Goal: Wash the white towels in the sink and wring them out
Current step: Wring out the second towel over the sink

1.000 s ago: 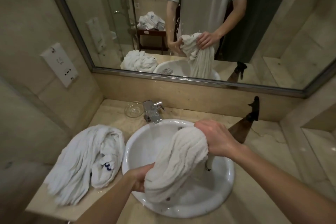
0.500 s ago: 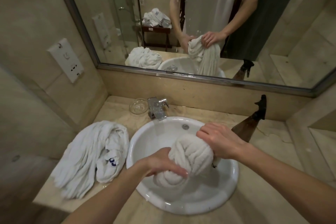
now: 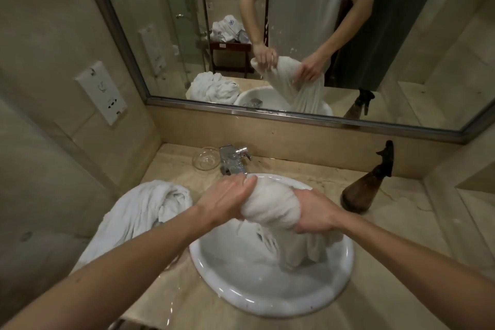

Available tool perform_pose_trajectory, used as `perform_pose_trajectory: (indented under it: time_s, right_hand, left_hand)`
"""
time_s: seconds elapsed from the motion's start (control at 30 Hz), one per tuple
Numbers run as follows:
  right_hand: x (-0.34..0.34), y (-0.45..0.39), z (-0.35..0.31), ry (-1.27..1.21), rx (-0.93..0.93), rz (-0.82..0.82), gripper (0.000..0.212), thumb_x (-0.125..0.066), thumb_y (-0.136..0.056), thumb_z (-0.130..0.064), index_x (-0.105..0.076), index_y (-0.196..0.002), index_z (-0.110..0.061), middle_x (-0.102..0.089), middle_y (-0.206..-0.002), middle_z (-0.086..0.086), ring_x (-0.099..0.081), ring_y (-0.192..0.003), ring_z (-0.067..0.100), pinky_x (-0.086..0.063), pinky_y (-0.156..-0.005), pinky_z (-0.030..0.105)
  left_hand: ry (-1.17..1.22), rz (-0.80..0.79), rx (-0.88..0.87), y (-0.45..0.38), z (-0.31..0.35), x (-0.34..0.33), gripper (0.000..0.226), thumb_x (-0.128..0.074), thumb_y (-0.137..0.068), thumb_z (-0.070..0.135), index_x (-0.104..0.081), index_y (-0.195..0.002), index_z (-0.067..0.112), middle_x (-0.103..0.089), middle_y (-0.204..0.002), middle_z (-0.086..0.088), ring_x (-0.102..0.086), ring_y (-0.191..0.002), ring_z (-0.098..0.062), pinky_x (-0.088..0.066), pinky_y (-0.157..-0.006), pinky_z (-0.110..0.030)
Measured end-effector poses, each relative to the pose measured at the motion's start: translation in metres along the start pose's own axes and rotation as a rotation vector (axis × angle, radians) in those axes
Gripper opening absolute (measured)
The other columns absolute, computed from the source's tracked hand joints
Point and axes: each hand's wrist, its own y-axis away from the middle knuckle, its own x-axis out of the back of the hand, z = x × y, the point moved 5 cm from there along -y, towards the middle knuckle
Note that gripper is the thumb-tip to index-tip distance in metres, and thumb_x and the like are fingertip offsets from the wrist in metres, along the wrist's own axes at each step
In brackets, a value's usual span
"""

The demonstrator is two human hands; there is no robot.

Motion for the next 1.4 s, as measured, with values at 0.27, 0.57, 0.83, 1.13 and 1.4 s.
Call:
perform_pose_trajectory:
  time_s: [0.27, 0.57, 0.83, 1.13, 1.4]
  right_hand:
    - [-0.008, 0.017, -0.013, -0.886, -0.118, 0.017, 0.054, -0.072, -0.044, -0.01, -0.067, -0.095, 0.005, -0.063, -0.076, 0.001, -0.058, -0.07, 0.017, -0.044, -0.061, 0.033]
    - [-0.012, 0.032, -0.044, -1.448, -0.001, 0.082, 0.058, -0.057, -0.043, 0.007, -0.067, -0.099, 0.006, -0.066, -0.088, 0.019, -0.064, -0.082, 0.032, -0.046, -0.074, 0.04]
    - [-0.018, 0.037, -0.048, -1.558, 0.024, 0.07, 0.057, -0.061, -0.047, 0.01, -0.071, -0.102, -0.001, -0.067, -0.091, 0.023, -0.066, -0.084, 0.035, -0.051, -0.077, 0.041]
    - [-0.012, 0.043, -0.035, -1.349, 0.11, -0.179, 0.075, -0.077, -0.058, 0.008, -0.056, -0.125, -0.02, -0.074, -0.115, 0.007, -0.069, -0.109, 0.022, -0.056, -0.085, 0.032]
    - [-0.043, 0.028, -0.019, -1.063, 0.127, -0.219, 0.099, -0.091, -0.056, 0.0, -0.039, -0.135, -0.032, -0.056, -0.131, -0.013, -0.06, -0.114, -0.004, -0.052, -0.087, 0.018]
  left_hand:
    - [-0.096, 0.316, -0.063, -0.015, -0.014, 0.023, 0.064, -0.087, -0.045, 0.001, -0.057, -0.102, 0.007, -0.056, -0.075, -0.009, -0.053, -0.062, -0.027, -0.04, -0.055, -0.034]
    - [-0.001, 0.622, -0.064, -0.025, -0.012, 0.04, 0.067, -0.081, -0.058, 0.003, -0.046, -0.114, 0.012, -0.063, -0.089, -0.016, -0.056, -0.069, -0.03, -0.044, -0.061, -0.037]
    - [0.091, 0.602, 0.022, -0.028, -0.009, 0.039, 0.057, -0.077, -0.067, 0.018, -0.046, -0.115, 0.017, -0.061, -0.09, -0.011, -0.055, -0.071, -0.032, -0.041, -0.06, -0.039]
    - [0.299, 0.328, 0.071, -0.013, -0.014, 0.067, 0.071, -0.085, -0.063, 0.042, -0.043, -0.12, 0.034, -0.057, -0.102, 0.0, -0.06, -0.092, -0.026, -0.052, -0.067, -0.041]
    - [0.475, 0.569, 0.123, -0.004, -0.014, 0.082, 0.056, -0.084, -0.064, 0.031, -0.056, -0.112, 0.028, -0.06, -0.093, 0.007, -0.058, -0.08, -0.014, -0.051, -0.063, -0.037]
